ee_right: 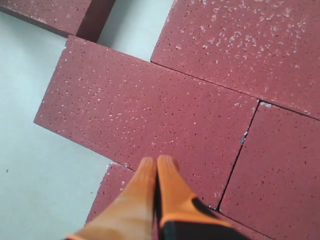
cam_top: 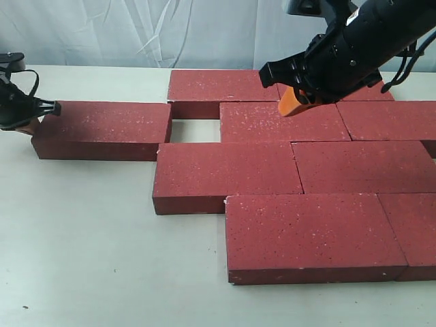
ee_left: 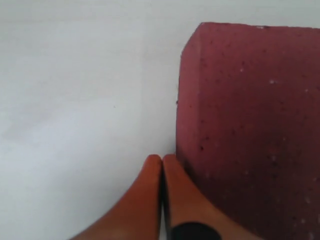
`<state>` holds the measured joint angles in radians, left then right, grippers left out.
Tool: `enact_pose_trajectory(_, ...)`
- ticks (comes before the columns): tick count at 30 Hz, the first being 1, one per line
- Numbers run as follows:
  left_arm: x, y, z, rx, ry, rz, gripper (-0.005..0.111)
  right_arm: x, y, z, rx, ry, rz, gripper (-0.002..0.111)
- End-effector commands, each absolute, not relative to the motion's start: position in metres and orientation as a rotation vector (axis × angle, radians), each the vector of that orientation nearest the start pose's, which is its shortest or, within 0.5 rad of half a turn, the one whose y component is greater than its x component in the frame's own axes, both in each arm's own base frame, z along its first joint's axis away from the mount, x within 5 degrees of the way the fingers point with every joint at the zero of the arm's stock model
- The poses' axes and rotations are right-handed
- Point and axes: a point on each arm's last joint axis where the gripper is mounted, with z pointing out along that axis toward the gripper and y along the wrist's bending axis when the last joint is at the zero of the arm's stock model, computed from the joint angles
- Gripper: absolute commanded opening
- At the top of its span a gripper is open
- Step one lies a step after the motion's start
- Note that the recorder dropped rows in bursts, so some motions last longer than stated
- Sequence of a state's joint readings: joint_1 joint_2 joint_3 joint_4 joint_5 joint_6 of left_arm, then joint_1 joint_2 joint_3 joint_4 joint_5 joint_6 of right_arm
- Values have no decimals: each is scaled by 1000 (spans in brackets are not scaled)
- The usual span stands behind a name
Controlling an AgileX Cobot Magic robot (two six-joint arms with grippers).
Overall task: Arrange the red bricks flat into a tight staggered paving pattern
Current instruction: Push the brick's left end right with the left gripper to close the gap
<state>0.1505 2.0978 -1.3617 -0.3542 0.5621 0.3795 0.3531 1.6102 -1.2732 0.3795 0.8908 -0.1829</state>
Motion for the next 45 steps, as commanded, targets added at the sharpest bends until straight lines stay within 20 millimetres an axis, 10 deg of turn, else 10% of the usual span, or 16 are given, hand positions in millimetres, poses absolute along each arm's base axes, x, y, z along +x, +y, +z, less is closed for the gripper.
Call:
enact_pose_trajectory(1, 423, 41, 129, -8, 2701, -307, 0, 307, 140, 286, -493, 2646, 509, -1)
enact_pose_trajectory(45, 421, -22, 114, 167, 2721, -630, 0, 307, 140, 286, -494, 2646, 507, -1)
